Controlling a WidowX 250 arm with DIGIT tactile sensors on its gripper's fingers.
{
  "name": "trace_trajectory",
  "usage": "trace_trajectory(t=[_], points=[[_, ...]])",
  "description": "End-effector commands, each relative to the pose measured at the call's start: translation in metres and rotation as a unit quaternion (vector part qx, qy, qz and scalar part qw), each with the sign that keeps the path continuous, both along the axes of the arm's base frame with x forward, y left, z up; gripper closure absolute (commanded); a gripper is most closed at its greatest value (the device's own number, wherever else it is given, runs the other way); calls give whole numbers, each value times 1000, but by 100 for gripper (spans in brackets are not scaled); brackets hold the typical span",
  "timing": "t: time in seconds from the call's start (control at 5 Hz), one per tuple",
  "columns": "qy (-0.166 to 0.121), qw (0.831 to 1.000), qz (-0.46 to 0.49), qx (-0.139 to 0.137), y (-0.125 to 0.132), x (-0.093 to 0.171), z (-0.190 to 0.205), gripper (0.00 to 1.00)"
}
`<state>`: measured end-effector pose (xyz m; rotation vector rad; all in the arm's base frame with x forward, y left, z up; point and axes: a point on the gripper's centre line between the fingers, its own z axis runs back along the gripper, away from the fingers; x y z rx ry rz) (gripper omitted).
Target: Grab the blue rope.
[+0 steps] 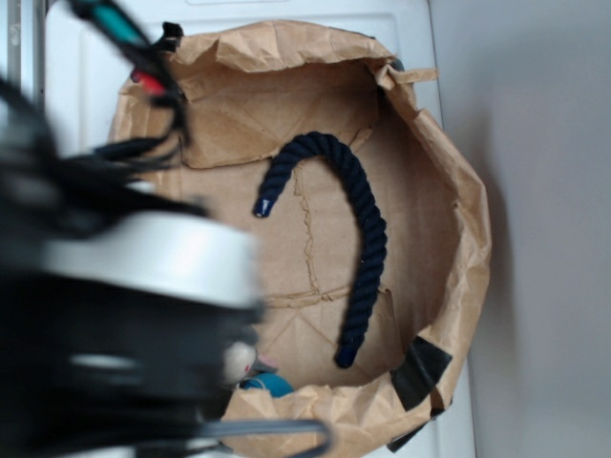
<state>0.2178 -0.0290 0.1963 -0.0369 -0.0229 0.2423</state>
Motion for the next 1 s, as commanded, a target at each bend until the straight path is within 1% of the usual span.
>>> trace_trajectory(t=[0.0, 0.4, 0.6, 0.8], points=[[-35, 993, 107, -22, 23, 35, -3, 0], [-35, 993, 107, -22, 23, 35, -3, 0], [-68, 986, 146, -40, 48, 23, -13, 0], [-75, 980, 184, -25, 52, 30, -40, 0]])
